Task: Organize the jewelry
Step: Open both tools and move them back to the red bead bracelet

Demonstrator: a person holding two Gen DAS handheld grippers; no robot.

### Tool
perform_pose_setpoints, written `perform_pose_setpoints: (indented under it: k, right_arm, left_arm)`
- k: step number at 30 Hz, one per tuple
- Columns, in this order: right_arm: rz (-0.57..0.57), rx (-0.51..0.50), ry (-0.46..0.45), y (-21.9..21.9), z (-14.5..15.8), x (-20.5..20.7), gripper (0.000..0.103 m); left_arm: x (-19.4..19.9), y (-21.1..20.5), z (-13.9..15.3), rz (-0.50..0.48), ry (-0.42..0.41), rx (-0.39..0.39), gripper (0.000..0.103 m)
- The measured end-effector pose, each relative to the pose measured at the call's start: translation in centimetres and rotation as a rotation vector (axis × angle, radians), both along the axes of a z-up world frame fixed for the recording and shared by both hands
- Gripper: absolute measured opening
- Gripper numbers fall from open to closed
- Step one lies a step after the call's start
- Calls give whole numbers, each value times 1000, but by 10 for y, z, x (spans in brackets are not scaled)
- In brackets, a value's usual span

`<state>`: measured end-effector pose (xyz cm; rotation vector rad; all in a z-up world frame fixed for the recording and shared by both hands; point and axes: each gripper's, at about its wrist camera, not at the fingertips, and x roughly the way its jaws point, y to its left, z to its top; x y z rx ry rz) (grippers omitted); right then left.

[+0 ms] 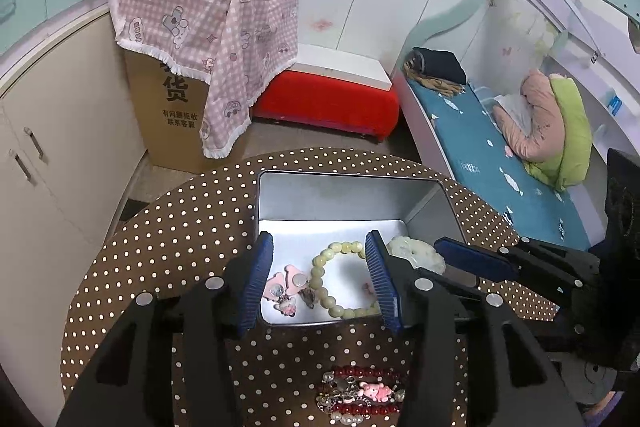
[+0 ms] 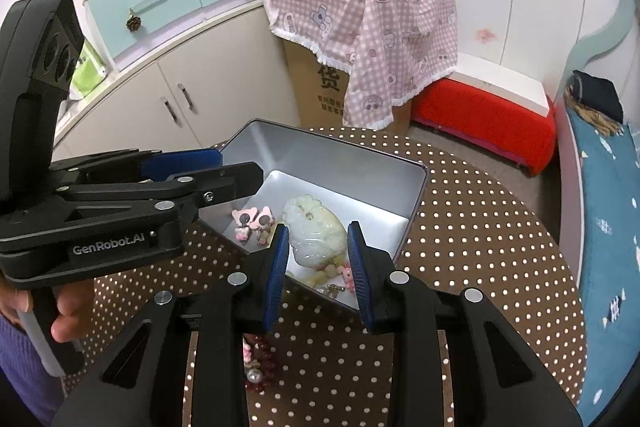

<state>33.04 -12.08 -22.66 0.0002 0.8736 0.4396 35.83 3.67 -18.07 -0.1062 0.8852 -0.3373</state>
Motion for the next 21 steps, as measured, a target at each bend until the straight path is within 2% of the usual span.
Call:
perform_pose_setpoints:
  k: [3, 6, 14, 21]
  right_arm:
    - [-11, 1, -4, -3, 1, -1, 33]
    - [-26, 4, -20, -6, 5, -8, 43]
    - [-71, 7, -123, -25, 29, -48, 43]
    - [-49, -13, -87, -29, 13, -77, 43]
  left_arm:
    - [-7, 1, 1, -1, -8, -1, 46]
    - [-16, 1, 5, -6, -21, -1, 53]
    - [-63, 8, 13, -9, -70, 31, 53]
    - [-92, 11, -12, 13, -25, 68, 54]
